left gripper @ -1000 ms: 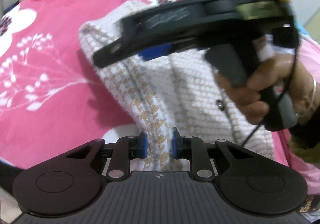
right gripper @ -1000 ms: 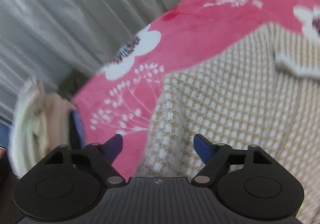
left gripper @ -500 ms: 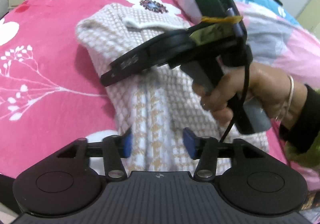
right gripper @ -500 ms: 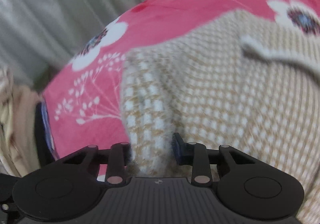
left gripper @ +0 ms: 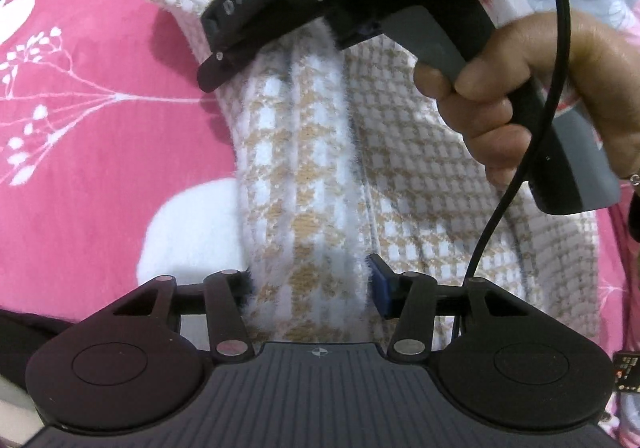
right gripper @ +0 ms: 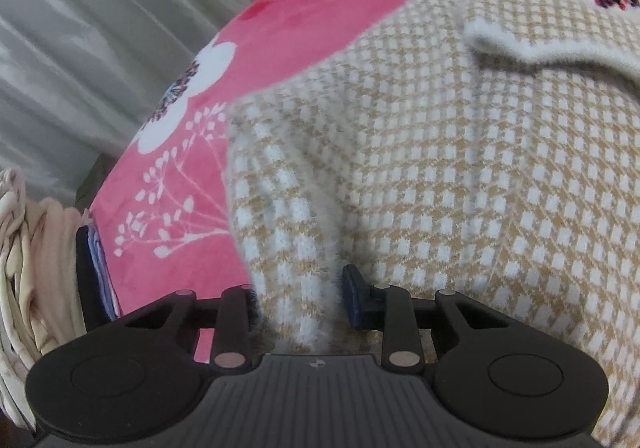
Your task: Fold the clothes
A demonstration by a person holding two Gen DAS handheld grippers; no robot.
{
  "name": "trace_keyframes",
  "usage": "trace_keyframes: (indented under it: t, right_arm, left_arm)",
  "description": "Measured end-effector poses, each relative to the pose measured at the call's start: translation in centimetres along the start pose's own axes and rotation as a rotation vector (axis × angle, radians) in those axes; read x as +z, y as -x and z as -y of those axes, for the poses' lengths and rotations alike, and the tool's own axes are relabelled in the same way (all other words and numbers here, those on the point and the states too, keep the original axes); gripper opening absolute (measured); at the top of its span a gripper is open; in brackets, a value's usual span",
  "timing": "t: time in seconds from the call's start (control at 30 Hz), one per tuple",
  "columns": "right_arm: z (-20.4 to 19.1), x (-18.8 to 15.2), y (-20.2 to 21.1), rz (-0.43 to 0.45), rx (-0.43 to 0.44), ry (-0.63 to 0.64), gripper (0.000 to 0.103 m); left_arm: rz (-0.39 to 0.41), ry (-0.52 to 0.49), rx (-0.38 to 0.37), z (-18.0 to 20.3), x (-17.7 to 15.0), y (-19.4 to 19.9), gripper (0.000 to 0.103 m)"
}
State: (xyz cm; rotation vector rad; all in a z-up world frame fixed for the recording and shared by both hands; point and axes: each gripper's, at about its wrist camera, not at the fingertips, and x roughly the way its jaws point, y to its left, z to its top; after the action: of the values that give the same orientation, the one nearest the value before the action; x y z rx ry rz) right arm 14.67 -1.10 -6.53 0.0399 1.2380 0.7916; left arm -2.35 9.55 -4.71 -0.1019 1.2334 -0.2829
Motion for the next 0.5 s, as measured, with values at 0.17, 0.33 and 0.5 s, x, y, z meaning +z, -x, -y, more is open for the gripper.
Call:
trace_keyframes:
  t: [0.17,0.33,0.5]
  right_arm:
    - [-0.6,-0.3,-0.38,0.006,-0.031,0.006,0.033]
    - [-0.41,-0.28,-0.55,0.008,-0.019,-0.009,0.038]
    - [-0.22,-0.19,-0.63,0.009,-0.001,-0.012,0.042]
  left_arm:
    - [0.005,-0.021,0.035,0.43,-0.44,0.18,0.049]
    - [0.005,-0.029,0.053,0.49,-0.73,0.45,0.049]
    - [0.006,-0.032,0.064,0.36,-1.01,0.69,0.049]
